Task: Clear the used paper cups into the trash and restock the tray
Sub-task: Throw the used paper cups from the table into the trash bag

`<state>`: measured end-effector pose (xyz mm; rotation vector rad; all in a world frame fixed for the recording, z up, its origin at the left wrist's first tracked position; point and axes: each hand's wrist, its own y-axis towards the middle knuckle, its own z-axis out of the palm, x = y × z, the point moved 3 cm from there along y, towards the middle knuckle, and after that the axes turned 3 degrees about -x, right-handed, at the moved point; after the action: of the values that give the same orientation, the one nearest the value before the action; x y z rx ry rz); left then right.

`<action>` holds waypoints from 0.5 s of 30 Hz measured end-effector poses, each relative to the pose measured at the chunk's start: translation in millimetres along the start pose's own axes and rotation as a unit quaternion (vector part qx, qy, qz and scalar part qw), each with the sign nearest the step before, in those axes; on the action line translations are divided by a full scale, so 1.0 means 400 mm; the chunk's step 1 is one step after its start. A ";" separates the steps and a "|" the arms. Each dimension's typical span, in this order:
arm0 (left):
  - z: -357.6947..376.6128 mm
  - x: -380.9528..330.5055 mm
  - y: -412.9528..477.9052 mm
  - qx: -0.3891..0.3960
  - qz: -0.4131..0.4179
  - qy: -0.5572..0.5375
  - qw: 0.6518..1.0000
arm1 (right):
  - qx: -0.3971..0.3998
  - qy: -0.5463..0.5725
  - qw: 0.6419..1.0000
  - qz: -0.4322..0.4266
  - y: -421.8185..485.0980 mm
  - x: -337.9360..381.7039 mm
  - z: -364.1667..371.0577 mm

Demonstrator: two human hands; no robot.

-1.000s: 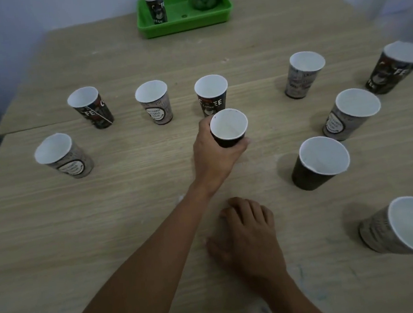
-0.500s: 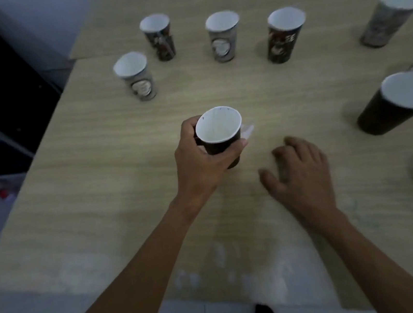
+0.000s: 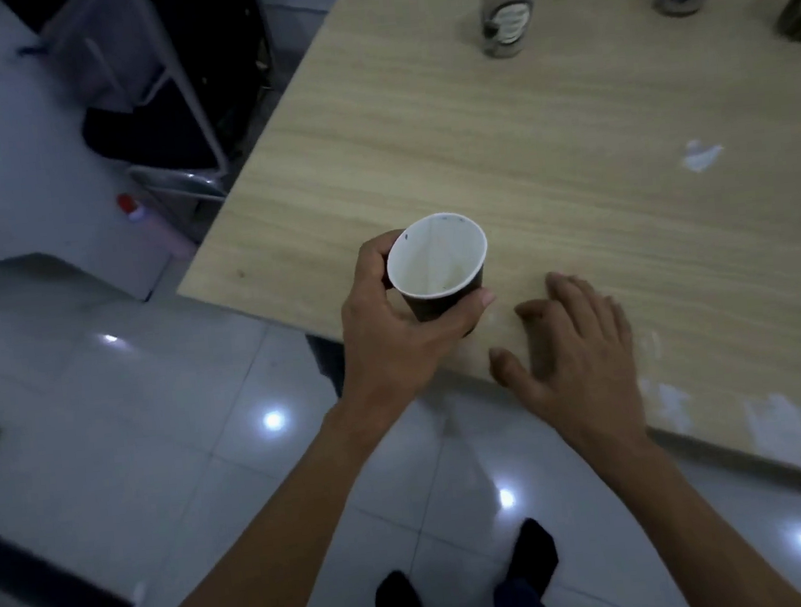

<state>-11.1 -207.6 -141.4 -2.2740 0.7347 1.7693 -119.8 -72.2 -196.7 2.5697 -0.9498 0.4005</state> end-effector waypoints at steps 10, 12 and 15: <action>-0.278 0.164 -0.107 -0.114 0.049 -0.016 0.992 | -0.059 0.079 0.970 -0.222 -0.217 0.245 0.174; -0.295 0.230 -0.135 -0.128 0.039 -0.010 0.991 | -0.012 0.111 0.969 -0.218 -0.242 0.239 0.244; -0.300 0.338 -0.165 -0.147 0.009 -0.008 0.989 | 0.063 0.178 0.975 -0.118 -0.241 0.188 0.382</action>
<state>147.4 -238.1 -246.2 -2.4351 0.5210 2.0208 20.0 -113.0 -327.1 2.5582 -0.4998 0.8394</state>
